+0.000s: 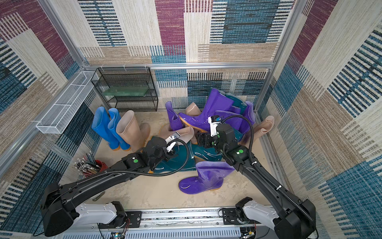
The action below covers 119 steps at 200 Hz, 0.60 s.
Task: Match and arrange rain boots in pairs
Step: Pick up the rain boot at the center of the board.
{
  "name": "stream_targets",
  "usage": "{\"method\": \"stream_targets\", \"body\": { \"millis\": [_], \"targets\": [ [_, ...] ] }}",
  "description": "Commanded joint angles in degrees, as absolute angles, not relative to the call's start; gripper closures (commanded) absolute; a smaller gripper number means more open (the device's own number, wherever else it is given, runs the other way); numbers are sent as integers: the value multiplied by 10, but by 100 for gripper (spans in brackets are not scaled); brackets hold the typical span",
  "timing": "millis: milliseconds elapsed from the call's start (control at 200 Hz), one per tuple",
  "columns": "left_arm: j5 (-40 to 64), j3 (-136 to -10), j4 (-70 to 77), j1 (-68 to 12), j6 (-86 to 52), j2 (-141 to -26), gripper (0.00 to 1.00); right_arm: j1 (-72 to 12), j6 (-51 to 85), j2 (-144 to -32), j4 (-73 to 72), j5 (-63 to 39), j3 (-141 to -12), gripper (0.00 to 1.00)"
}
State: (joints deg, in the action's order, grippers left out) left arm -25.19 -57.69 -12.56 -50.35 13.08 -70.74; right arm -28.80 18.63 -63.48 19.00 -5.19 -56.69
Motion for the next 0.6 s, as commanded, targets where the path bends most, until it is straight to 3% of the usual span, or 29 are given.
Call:
{"method": "stream_targets", "body": {
  "millis": [0,591],
  "targets": [
    [-260,-584,-143,-495,76,-666,100,-298,186,-644,163,-68,-581,12],
    [-338,-685,-199,-455,-13,-615,100,-452,191,-712,149,-7,-647,14]
  ]
}}
